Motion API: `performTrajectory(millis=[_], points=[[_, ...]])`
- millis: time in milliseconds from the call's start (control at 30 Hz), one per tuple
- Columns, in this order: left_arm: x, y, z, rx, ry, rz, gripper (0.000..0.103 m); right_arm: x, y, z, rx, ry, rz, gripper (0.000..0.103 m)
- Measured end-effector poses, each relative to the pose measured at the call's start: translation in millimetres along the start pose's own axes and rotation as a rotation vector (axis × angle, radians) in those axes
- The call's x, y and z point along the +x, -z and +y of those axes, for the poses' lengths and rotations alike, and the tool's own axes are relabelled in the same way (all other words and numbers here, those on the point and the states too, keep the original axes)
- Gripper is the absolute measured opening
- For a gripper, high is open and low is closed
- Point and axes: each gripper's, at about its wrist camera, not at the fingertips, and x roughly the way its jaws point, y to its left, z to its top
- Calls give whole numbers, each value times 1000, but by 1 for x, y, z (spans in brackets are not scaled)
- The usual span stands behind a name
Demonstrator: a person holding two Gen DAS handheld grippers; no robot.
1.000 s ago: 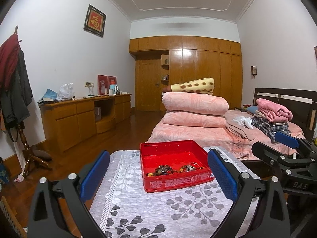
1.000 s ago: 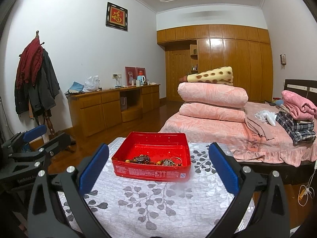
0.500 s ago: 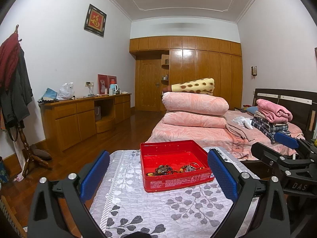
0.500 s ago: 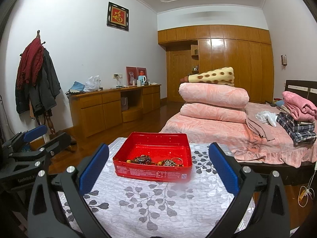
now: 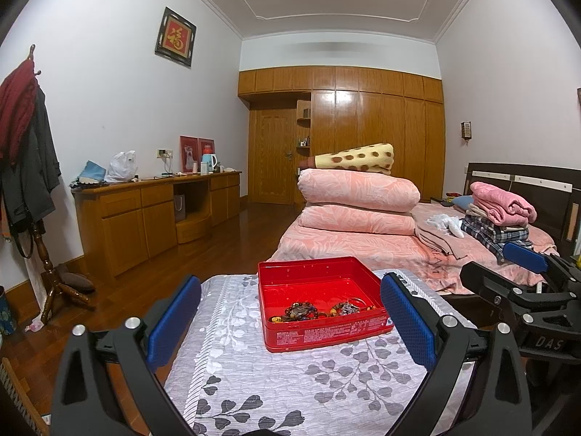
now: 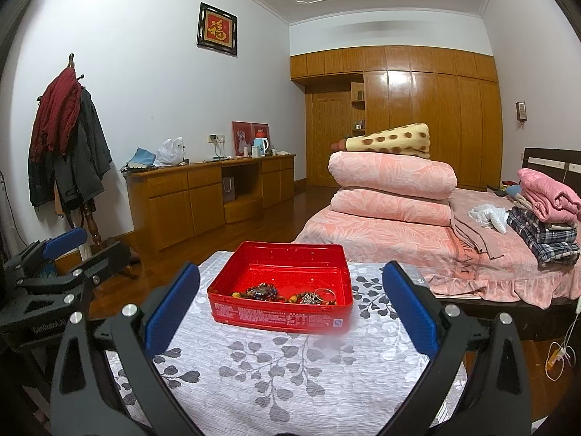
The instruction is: Organize jewelry
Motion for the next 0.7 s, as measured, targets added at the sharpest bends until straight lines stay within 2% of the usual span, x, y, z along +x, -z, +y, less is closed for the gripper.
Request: performTrajectory(millis=[700], points=[[1, 0, 1, 1, 1, 2, 97, 0, -1, 2, 0, 1, 1, 97]])
